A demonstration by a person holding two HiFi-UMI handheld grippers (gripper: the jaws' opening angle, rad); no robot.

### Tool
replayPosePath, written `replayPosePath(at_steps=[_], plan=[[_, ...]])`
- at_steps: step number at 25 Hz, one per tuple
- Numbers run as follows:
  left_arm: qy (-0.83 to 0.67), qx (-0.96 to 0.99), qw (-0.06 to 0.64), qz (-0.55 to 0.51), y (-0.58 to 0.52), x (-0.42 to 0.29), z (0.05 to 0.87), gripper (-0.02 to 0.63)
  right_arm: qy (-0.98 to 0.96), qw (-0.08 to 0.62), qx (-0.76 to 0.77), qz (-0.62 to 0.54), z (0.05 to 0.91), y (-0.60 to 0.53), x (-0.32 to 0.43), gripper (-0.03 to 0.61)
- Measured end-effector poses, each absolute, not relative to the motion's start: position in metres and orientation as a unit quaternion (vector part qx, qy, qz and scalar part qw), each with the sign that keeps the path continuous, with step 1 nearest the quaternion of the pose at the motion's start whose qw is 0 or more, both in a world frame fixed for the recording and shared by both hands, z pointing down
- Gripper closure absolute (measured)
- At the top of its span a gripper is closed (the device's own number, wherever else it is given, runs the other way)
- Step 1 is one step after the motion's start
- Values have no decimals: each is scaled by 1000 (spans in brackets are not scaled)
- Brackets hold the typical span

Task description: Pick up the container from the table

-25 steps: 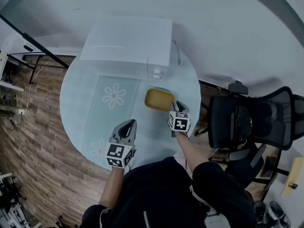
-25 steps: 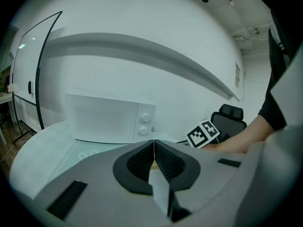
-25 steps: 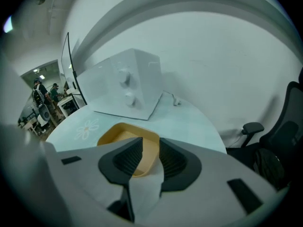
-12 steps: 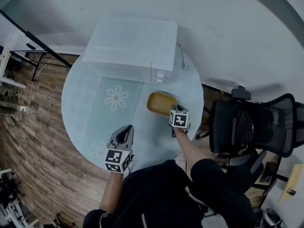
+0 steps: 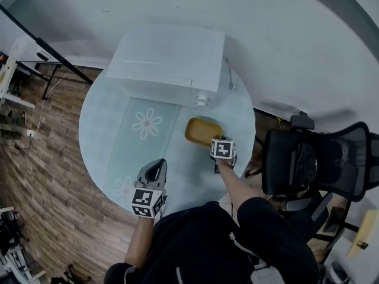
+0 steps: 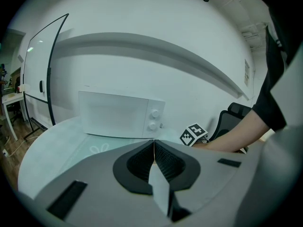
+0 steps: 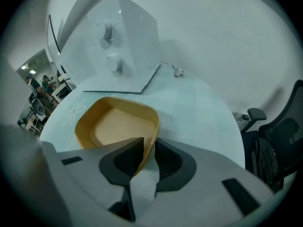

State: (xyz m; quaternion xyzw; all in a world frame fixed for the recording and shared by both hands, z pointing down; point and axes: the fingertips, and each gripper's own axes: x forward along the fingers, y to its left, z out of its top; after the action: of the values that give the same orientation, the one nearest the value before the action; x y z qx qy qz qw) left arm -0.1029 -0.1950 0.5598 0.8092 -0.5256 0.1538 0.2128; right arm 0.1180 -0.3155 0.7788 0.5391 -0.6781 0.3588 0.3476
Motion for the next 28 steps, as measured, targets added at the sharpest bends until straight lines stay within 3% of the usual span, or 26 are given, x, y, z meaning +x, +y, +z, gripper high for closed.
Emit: replayPosePath(at_steps=[8, 19, 28], plan=[[-531, 806, 213, 153, -189, -105, 558, 597, -700, 349, 515, 351, 774, -312, 108, 549], [-533, 806, 208, 150, -181, -108, 557, 597, -757, 365, 460, 286, 741, -295, 89, 551], [-548, 802, 194, 139, -177, -123, 552, 597, -792, 325, 434, 282, 686, -262, 67, 551]])
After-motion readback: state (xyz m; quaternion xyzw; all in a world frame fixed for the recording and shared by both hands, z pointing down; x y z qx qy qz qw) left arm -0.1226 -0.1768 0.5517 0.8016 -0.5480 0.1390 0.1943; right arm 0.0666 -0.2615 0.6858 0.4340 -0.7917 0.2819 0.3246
